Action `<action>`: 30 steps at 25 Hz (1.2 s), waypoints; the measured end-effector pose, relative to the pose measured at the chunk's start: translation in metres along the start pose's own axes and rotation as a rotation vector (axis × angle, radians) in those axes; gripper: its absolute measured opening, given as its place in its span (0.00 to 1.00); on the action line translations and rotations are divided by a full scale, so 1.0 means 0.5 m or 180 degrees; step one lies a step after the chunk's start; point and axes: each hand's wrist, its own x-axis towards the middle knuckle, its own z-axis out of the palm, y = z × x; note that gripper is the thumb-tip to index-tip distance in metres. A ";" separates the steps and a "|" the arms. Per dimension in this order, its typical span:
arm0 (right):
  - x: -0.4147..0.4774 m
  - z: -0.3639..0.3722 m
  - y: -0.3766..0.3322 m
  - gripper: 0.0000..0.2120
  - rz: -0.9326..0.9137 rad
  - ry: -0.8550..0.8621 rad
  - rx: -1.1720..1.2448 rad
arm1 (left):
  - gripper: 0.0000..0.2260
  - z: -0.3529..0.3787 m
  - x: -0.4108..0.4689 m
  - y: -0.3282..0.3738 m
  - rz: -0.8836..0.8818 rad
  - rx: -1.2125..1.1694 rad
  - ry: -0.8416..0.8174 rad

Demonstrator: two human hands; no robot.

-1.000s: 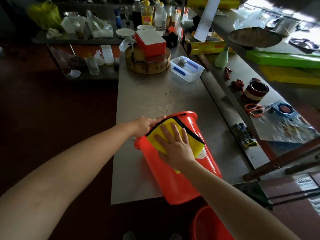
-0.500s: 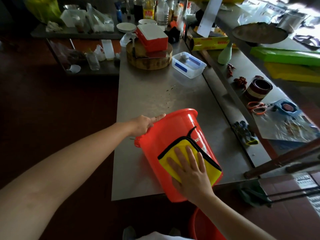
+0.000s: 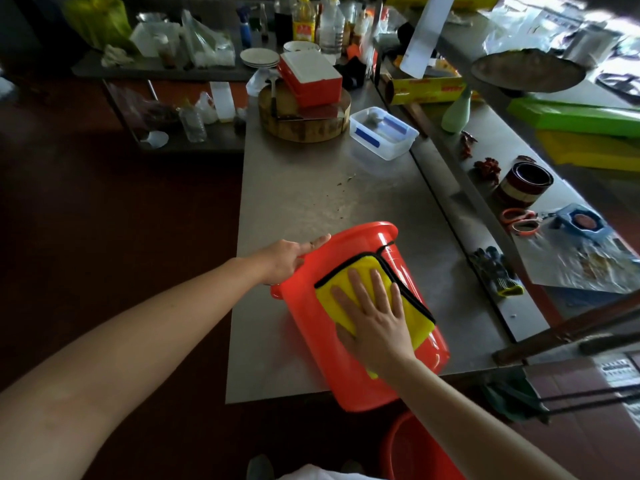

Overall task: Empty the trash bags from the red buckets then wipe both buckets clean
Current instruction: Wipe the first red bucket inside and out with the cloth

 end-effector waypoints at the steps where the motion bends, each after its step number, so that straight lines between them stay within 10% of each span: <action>1: 0.036 -0.009 -0.006 0.34 0.0067 -0.0037 0.0029 | 0.29 0.002 -0.001 -0.001 0.0038 0.0021 0.0029; 19: -0.143 0.032 0.014 0.31 0.0371 0.0264 0.0295 | 0.25 0.000 -0.003 -0.017 0.0391 0.0595 0.0768; 30: 0.054 -0.007 -0.015 0.33 0.0617 0.0019 0.0469 | 0.21 -0.024 0.052 0.022 0.0294 0.0804 0.0842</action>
